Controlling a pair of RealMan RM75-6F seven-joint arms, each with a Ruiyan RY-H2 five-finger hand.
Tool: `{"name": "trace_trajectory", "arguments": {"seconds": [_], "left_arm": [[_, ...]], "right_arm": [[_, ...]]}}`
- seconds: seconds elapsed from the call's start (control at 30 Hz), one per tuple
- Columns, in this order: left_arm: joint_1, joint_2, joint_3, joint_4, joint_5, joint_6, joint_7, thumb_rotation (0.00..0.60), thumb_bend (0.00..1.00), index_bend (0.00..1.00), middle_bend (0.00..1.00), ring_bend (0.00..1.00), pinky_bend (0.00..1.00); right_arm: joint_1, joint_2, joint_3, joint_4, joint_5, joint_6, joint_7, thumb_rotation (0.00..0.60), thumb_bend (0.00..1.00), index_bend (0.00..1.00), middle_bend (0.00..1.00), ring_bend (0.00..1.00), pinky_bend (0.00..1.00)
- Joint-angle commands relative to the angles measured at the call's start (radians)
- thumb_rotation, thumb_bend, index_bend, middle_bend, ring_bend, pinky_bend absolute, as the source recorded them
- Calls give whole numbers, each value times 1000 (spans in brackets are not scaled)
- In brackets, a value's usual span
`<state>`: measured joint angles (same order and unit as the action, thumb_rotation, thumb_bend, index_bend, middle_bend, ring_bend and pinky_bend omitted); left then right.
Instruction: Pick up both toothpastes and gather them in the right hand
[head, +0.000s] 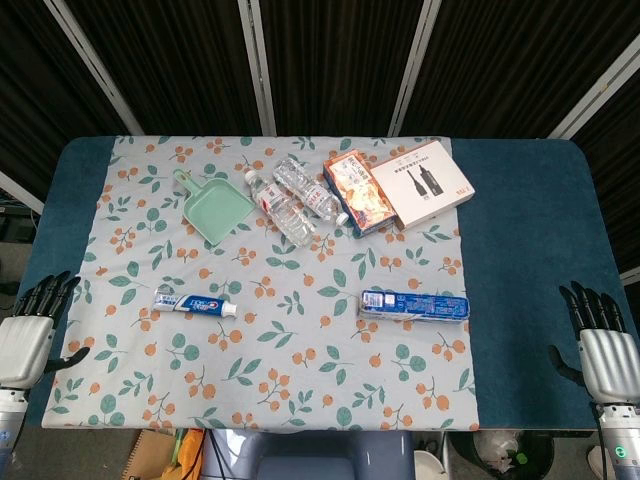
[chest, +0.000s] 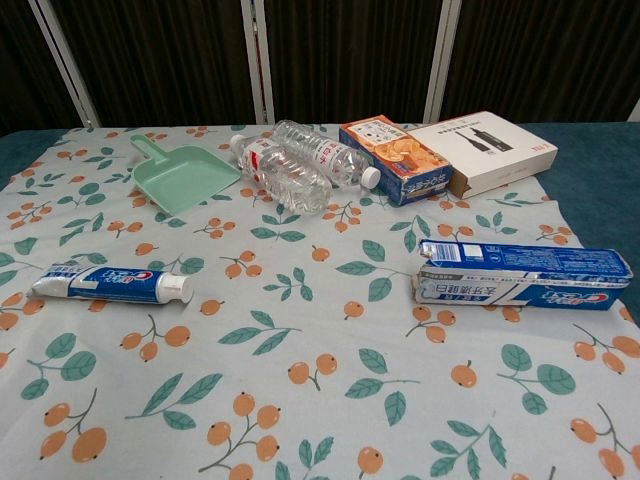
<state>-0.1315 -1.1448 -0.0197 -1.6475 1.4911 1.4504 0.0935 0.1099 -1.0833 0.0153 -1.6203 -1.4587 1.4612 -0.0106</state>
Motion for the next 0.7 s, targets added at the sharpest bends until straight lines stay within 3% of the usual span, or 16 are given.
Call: {"name": "trace_trajectory", "arguments": {"seconds": [0.03, 0.37, 0.6, 0.7], "left_arm": [[0, -1, 2, 1, 5, -1, 3, 600, 18, 29, 14, 37, 117], [-1, -4, 5, -5, 10, -9, 6, 600, 18, 29, 14, 37, 117], [-4, 0, 7, -9, 11, -20, -6, 600, 18, 29, 14, 37, 117], [-7, 3, 8, -14, 7, -30, -10, 600, 18, 29, 16, 37, 118]], "right_arm": [[-1, 0, 1, -3, -3, -1, 0, 600, 349, 0, 10, 0, 0], [38, 9, 29, -64, -24, -36, -8, 600, 348, 0, 10, 0, 0], [171, 17, 88, -225, 67, -245, -51, 600, 349, 0, 11, 0, 0], [241, -16, 117, -260, 135, -336, -127, 600, 349, 8, 69, 12, 0]]}}
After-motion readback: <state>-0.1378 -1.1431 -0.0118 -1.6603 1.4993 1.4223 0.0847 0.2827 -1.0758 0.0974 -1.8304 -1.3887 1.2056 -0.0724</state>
